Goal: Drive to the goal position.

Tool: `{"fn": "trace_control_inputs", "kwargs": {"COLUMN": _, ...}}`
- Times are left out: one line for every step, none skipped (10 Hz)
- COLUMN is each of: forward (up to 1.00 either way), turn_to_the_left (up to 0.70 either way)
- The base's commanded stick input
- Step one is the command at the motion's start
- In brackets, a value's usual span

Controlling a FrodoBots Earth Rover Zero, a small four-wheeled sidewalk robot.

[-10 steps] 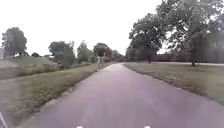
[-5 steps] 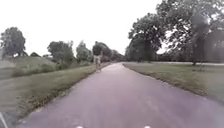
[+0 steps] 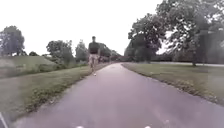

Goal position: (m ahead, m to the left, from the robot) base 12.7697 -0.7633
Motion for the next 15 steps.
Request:
{"fn": "trace_control_inputs", "kwargs": {"forward": 0.70, "turn_to_the_left": -0.12}}
{"fn": "trace_control_inputs", "kwargs": {"forward": 0.70, "turn_to_the_left": -0.10}}
{"fn": "trace_control_inputs", "kwargs": {"forward": 0.70, "turn_to_the_left": -0.06}}
{"fn": "trace_control_inputs", "kwargs": {"forward": 0.70, "turn_to_the_left": 0.00}}
{"fn": "trace_control_inputs", "kwargs": {"forward": 0.70, "turn_to_the_left": 0.00}}
{"fn": "trace_control_inputs", "kwargs": {"forward": 0.70, "turn_to_the_left": 0.00}}
{"fn": "trace_control_inputs", "kwargs": {"forward": 0.70, "turn_to_the_left": 0.00}}
{"fn": "trace_control_inputs", "kwargs": {"forward": 0.70, "turn_to_the_left": 0.00}}
{"fn": "trace_control_inputs", "kwargs": {"forward": 0.70, "turn_to_the_left": 0.00}}
{"fn": "trace_control_inputs", "kwargs": {"forward": 0.70, "turn_to_the_left": -0.04}}
{"fn": "trace_control_inputs", "kwargs": {"forward": 0.70, "turn_to_the_left": -0.12}}
{"fn": "trace_control_inputs", "kwargs": {"forward": 0.70, "turn_to_the_left": -0.12}}
{"fn": "trace_control_inputs", "kwargs": {"forward": 0.70, "turn_to_the_left": -0.12}}
{"fn": "trace_control_inputs", "kwargs": {"forward": 0.70, "turn_to_the_left": -0.12}}
{"fn": "trace_control_inputs", "kwargs": {"forward": 0.70, "turn_to_the_left": -0.12}}
